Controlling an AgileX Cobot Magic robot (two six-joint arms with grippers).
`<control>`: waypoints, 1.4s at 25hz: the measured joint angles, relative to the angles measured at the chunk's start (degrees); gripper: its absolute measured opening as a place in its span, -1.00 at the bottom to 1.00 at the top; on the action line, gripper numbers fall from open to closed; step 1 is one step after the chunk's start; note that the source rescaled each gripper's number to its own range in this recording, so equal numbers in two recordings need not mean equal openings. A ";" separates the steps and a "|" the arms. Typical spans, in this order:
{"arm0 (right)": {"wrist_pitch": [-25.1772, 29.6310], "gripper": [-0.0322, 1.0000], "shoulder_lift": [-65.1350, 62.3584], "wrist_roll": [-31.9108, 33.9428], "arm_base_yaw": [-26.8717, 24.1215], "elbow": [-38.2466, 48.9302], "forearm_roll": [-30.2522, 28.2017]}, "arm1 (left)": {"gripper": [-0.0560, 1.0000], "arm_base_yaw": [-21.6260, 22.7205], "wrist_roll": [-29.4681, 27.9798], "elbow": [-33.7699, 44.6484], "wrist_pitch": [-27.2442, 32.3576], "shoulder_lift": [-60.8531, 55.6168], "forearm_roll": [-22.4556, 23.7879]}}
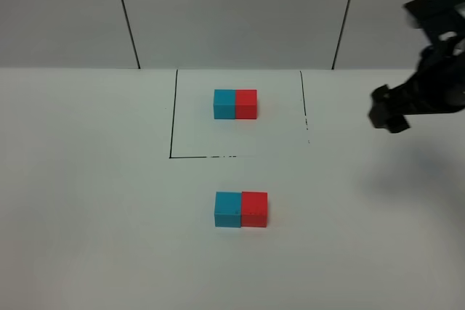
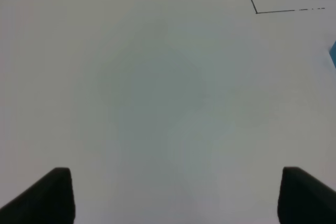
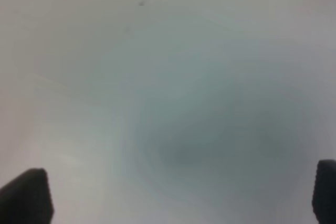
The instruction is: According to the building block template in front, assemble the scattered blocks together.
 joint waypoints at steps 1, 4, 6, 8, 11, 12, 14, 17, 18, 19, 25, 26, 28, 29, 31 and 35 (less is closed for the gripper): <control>-0.52 1.00 -2.23 1.82 -1.93 2.25 -1.27 | 0.33 0.00 0.00 0.00 0.00 0.00 0.00; -1.90 1.00 -10.09 6.75 -6.44 7.84 -4.35 | 0.33 0.00 0.00 0.00 0.00 0.00 0.00; -3.03 1.00 -14.76 10.12 -8.51 10.90 -5.13 | 0.33 0.00 0.00 0.00 0.00 0.00 0.00; -4.33 1.00 -19.03 13.28 -9.94 13.94 -6.01 | 0.33 0.00 0.00 0.00 0.00 0.00 0.00; -5.85 1.00 -24.77 17.06 -10.97 17.67 -6.84 | 0.33 0.00 0.00 0.00 0.00 0.00 0.00; -5.87 1.00 -26.16 18.23 -11.15 18.89 -7.10 | 0.33 0.00 0.00 0.00 0.00 0.00 0.00; -5.76 1.00 -29.54 19.52 -11.20 21.35 -7.22 | 0.33 0.00 0.00 0.00 0.00 0.00 0.00; -4.03 1.00 -35.19 20.07 -11.20 25.99 -7.24 | 0.33 0.00 0.00 0.00 0.00 0.00 0.00; -3.18 1.00 -37.35 20.24 -11.20 27.77 -7.24 | 0.33 0.00 0.00 0.00 0.00 0.00 0.00; -2.33 1.00 -39.17 20.24 -11.20 29.49 -7.24 | 0.33 0.00 0.00 0.00 0.00 0.00 0.00; 6.57 1.00 -51.52 18.91 -11.20 34.28 -7.24 | 0.33 0.00 0.00 0.00 0.00 0.00 0.00; 7.98 1.00 -53.30 18.37 -11.20 34.33 -7.24 | 0.33 0.00 0.00 0.00 0.00 0.00 0.00; 11.22 1.00 -57.53 17.84 -11.20 34.33 -7.24 | 0.33 0.00 0.00 0.00 0.00 0.00 0.00; 12.67 1.00 -59.67 17.69 -11.25 34.41 -7.24 | 0.33 0.00 0.00 0.00 0.00 0.00 0.00; 15.02 1.00 -63.67 17.43 -11.25 34.85 -7.24 | 0.33 0.00 0.00 0.00 0.00 0.00 0.00; 16.81 1.00 -72.14 14.88 -11.25 37.75 -6.25 | 0.33 0.00 0.00 0.00 0.00 0.00 0.00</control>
